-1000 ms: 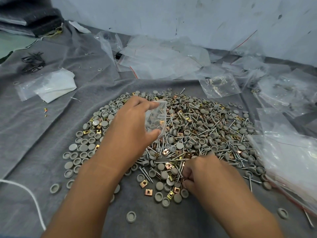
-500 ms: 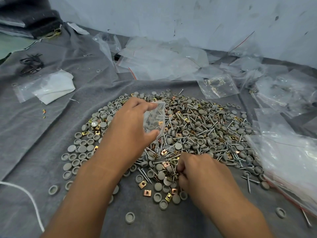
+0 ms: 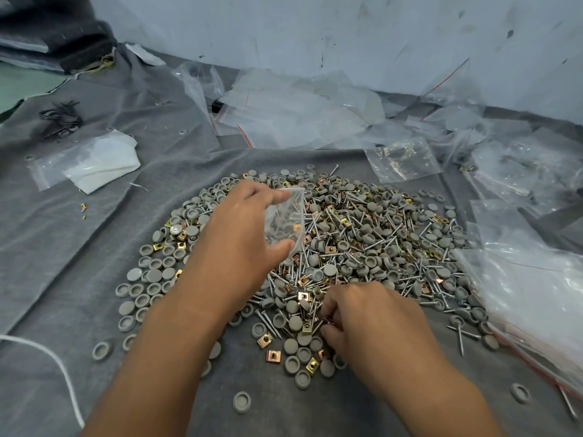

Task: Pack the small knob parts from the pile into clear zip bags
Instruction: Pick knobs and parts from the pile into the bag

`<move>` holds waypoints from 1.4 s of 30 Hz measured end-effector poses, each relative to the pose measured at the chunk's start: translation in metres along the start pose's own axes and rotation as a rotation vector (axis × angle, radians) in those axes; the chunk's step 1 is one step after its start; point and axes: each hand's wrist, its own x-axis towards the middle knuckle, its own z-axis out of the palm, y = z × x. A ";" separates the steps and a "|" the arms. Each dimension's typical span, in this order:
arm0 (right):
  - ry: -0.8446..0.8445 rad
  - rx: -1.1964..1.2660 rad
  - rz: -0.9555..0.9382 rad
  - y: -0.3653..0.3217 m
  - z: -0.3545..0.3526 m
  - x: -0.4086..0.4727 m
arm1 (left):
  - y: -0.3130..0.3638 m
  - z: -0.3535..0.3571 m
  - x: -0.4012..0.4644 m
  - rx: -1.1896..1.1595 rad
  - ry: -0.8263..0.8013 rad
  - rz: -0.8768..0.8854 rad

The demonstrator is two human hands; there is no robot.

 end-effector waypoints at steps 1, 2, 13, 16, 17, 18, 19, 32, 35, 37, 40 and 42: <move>0.001 0.024 0.001 0.002 -0.001 0.000 | 0.000 0.000 0.000 -0.002 0.002 0.001; 0.008 0.047 0.003 0.003 -0.003 0.000 | 0.000 0.000 0.000 -0.002 0.003 0.001; -0.104 0.015 -0.042 0.011 -0.009 0.004 | -0.001 0.000 0.001 0.003 0.002 0.011; -0.085 -0.020 -0.059 0.011 -0.008 0.005 | -0.001 0.001 0.001 0.012 0.001 0.018; -0.085 -0.013 -0.061 0.011 -0.009 0.006 | -0.001 0.001 0.001 0.011 0.001 0.018; -0.084 0.000 -0.063 0.012 -0.009 0.007 | -0.001 0.000 0.001 0.009 0.002 0.017; -0.084 0.012 -0.067 0.014 -0.011 0.008 | -0.001 0.000 0.001 0.007 0.002 0.016; 0.148 1.391 -0.110 0.014 -0.027 0.029 | 0.002 0.000 0.000 -0.008 -0.009 0.027; 0.240 1.538 -0.111 0.004 -0.025 0.037 | 0.001 0.000 0.000 -0.001 -0.024 0.044; 0.397 1.421 -0.126 -0.003 -0.023 0.042 | 0.000 0.001 0.001 0.002 -0.028 0.049; 0.582 1.016 -0.166 -0.011 -0.019 0.049 | 0.001 0.002 0.000 -0.011 -0.030 0.054; 0.570 0.821 -0.190 -0.015 -0.016 0.052 | 0.001 0.001 0.000 -0.029 -0.031 0.059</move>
